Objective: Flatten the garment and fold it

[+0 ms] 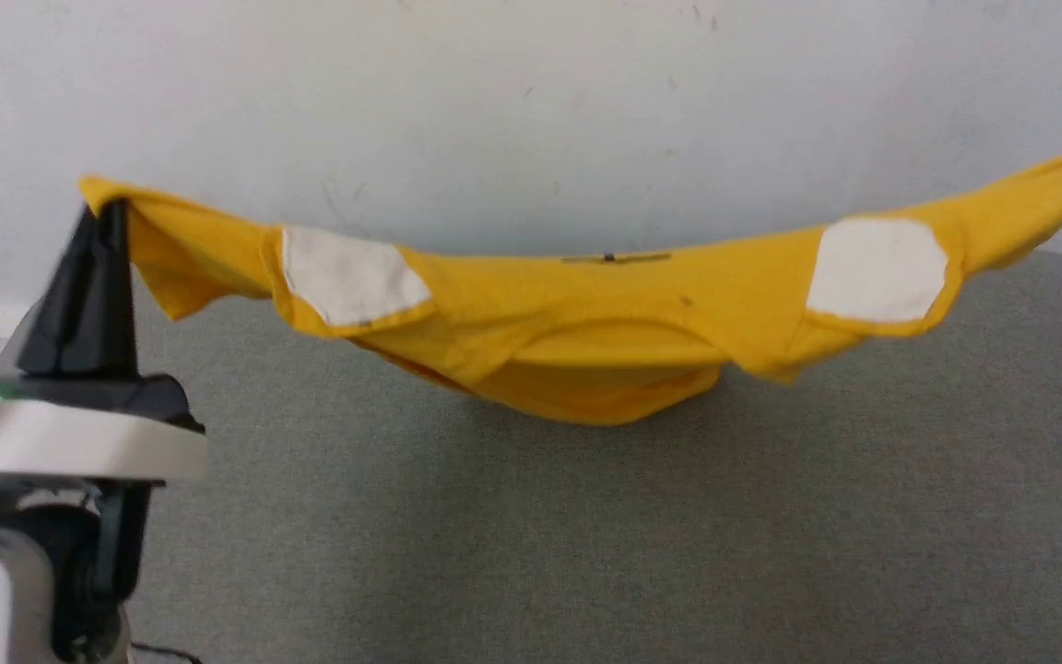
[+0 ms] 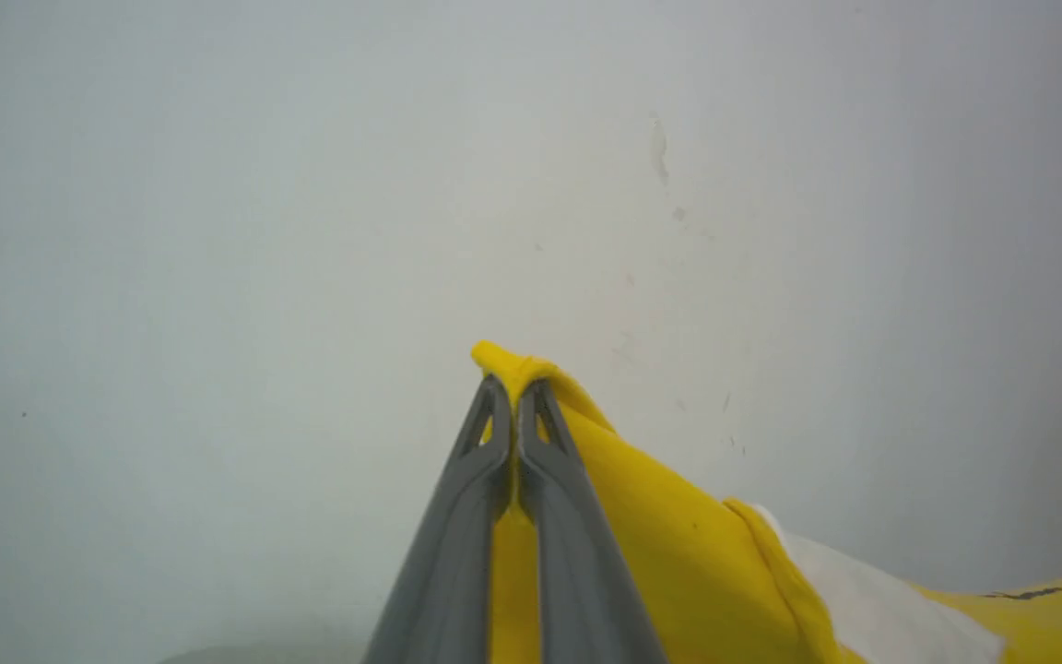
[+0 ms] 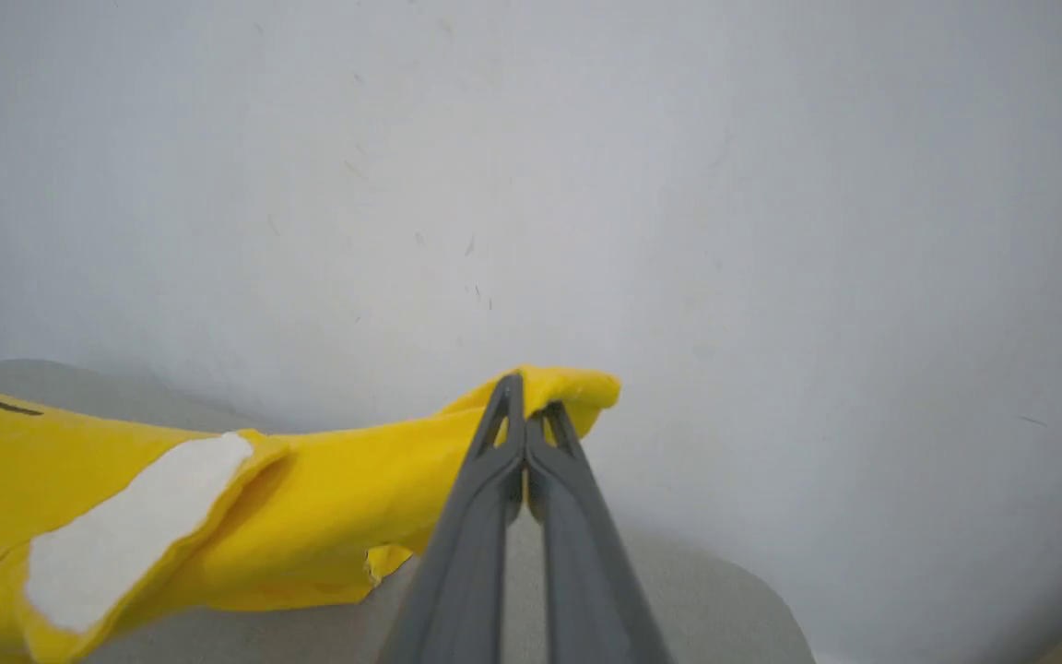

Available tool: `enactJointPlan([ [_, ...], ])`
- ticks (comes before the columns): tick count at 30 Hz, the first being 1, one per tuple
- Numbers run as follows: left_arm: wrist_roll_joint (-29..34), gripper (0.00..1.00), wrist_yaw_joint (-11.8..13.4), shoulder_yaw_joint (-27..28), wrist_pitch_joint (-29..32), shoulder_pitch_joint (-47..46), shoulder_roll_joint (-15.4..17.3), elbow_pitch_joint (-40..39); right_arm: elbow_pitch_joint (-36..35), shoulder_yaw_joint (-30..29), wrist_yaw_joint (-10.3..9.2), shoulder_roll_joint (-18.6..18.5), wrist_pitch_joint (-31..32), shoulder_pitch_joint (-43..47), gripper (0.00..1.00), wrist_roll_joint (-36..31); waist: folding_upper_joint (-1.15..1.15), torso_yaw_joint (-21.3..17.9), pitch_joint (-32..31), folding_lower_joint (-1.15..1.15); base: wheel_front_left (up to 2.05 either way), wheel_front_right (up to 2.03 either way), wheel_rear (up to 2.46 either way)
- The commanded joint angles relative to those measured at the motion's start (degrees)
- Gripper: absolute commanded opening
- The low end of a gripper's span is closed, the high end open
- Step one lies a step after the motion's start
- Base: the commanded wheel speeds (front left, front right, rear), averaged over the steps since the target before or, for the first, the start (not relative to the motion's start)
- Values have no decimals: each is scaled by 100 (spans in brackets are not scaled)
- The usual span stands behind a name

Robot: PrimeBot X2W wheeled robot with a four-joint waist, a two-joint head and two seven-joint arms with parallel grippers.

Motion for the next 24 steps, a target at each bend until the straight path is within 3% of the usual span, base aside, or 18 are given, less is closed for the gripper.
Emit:
enactJointPlan([
  [1, -80, 0, -36, 104, 25, -258, 77, -154, -49, -44, -4, -44, -63, -267, 0, 78, 0, -84, -57, 1, 0, 0, 0],
  [9, -300, 0, -142, 385, 320, -1728, 518, -402, 335, -17, -4, -196, -265, -1872, 0, 327, 0, -175, 216, 1, 0, 0, 0],
  [19, -293, 0, -493, 142, 745, -3738, 1095, 826, 1424, 850, -4, -598, -549, -4125, 0, 81, 0, -239, 1242, 1, 0, 0, 0],
  [24, -251, 0, -628, 7, 635, -4695, 1165, 1565, 2150, 1114, -4, -536, -820, -5183, 0, 123, 0, -271, 1869, 1, 0, 0, 0],
])
